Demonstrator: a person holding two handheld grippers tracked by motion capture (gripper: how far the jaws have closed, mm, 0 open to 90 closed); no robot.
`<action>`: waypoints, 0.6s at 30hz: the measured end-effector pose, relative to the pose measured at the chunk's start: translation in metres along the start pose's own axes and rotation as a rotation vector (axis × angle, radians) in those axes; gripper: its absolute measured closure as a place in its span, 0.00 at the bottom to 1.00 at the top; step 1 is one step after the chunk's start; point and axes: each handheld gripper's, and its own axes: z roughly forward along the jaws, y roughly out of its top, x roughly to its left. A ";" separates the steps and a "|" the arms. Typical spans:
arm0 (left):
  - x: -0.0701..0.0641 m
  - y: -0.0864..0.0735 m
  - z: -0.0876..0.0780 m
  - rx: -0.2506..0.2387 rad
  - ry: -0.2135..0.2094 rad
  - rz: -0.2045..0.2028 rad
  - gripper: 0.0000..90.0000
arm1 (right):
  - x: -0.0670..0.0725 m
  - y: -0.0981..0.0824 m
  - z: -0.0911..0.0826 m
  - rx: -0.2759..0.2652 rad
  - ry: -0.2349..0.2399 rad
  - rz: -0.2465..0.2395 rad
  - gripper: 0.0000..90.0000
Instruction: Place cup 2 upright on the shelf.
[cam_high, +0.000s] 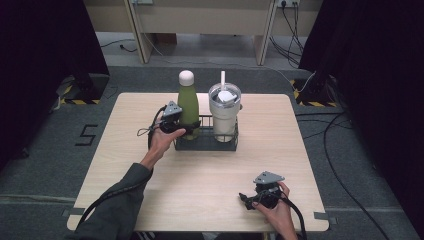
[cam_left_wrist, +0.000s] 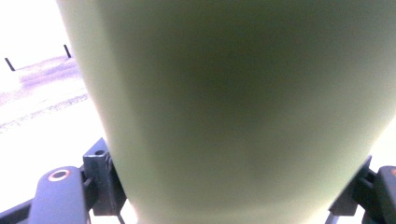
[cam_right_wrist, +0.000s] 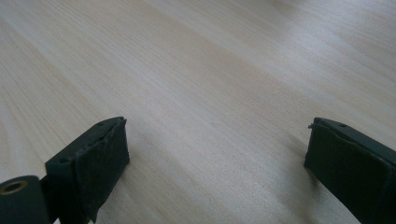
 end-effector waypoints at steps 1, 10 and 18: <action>-0.001 0.000 0.000 0.000 0.002 -0.002 0.23 | 0.000 0.000 0.000 0.000 0.000 -0.001 0.07; -0.004 -0.004 -0.002 -0.010 0.006 0.033 0.23 | 0.000 0.000 0.000 0.003 0.000 0.000 0.07; -0.003 -0.007 -0.002 -0.023 -0.004 0.020 0.22 | 0.000 0.000 0.000 0.003 0.000 -0.001 0.07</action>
